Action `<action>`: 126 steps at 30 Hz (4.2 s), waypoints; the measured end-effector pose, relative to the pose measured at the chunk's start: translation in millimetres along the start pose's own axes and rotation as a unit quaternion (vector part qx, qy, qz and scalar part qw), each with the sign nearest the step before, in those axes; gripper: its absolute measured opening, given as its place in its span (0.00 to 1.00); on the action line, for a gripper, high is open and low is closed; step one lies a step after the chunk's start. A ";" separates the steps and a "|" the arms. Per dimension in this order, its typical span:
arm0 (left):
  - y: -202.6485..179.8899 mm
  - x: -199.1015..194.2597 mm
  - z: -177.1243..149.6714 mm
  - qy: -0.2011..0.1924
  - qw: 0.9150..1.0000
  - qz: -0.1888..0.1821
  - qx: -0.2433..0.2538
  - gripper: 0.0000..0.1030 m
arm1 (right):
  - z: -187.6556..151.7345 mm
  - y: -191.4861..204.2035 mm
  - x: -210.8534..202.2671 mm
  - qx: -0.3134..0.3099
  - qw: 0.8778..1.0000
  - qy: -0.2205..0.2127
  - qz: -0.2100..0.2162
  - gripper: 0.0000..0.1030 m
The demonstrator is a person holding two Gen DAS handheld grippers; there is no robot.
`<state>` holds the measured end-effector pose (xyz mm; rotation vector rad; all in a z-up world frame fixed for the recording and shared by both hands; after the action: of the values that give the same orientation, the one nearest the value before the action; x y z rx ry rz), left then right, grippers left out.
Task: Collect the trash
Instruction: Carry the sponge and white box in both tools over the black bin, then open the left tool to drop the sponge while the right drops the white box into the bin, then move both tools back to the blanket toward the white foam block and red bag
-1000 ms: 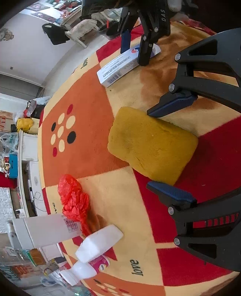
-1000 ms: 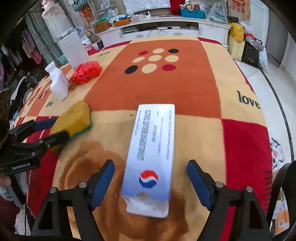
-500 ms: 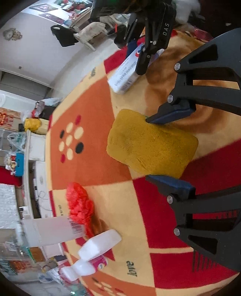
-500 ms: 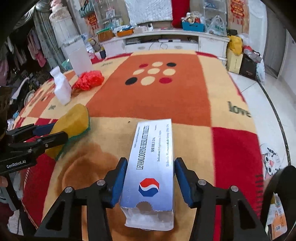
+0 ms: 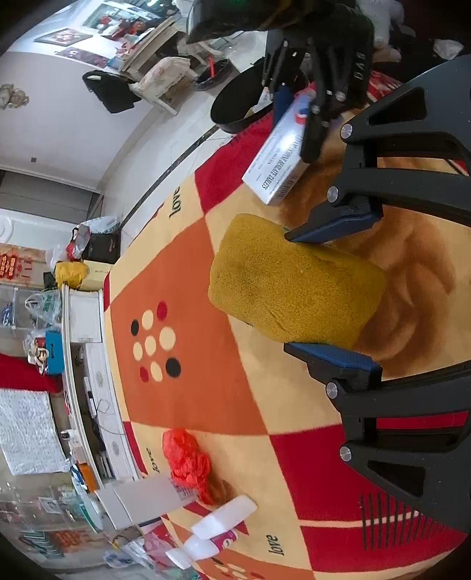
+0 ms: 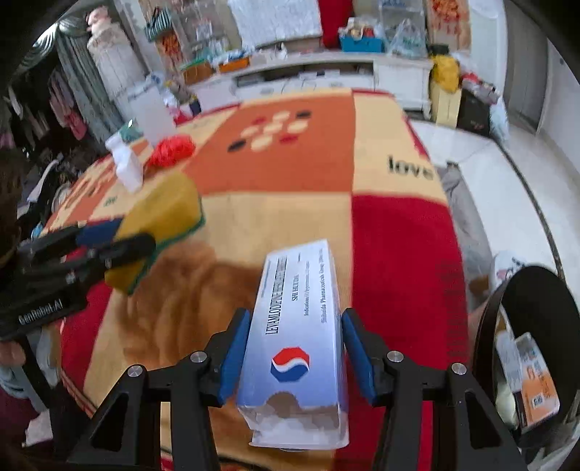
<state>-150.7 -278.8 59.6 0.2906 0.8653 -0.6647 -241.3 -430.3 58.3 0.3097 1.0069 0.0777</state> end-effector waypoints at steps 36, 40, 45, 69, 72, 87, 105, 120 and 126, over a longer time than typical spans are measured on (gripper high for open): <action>-141.5 14.1 31.2 0.005 0.994 -0.090 0.057 0.49 | -31.5 -113.3 -88.8 0.096 0.990 -0.076 -0.073 0.46; -162.7 18.8 35.4 0.010 0.993 -0.104 0.062 0.49 | -37.2 -132.5 -97.9 0.109 0.987 -0.079 -0.085 0.46; -182.0 25.1 40.1 0.016 0.991 -0.115 0.067 0.49 | -41.4 -150.0 -104.8 0.122 0.984 -0.083 -0.098 0.46; -245.9 52.6 58.3 0.051 0.976 -0.208 0.037 0.65 | -56.5 -218.0 -128.0 0.203 0.964 -0.099 -0.140 0.67; -238.6 51.8 57.7 0.053 0.977 -0.202 0.035 0.65 | -60.4 -214.8 -124.8 0.202 0.965 -0.095 -0.135 0.67; -175.1 36.2 47.0 0.032 0.988 -0.151 -0.004 0.65 | -51.9 -174.0 -101.0 0.167 0.977 -0.078 -0.111 0.67; -44.4 12.1 15.0 -0.004 0.997 -0.044 -0.064 0.65 | -10.0 -80.0 -39.9 0.084 0.994 -0.047 -0.055 0.67; 124.3 -7.8 -19.9 -0.007 0.978 0.039 -0.205 0.65 | 33.5 18.7 43.4 0.005 1.000 0.006 0.006 0.68; 189.4 -12.2 -8.8 -0.021 0.963 0.072 -0.260 0.65 | 53.4 51.0 70.9 -0.029 0.999 0.024 0.019 0.69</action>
<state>-39.6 -124.7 58.8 -0.1344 0.9351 -0.2885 -154.5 -378.8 41.5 0.2760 1.0449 0.1495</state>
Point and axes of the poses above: each gripper's, at about its wrist camera, not at the fingertips, and x roughly the way its jaws point, y to its left, z to its top, the point moved 2 cm from there along x, roughly the way its jaws point, and after that the axes turned 6 degrees about z, right-handed, at the moved point
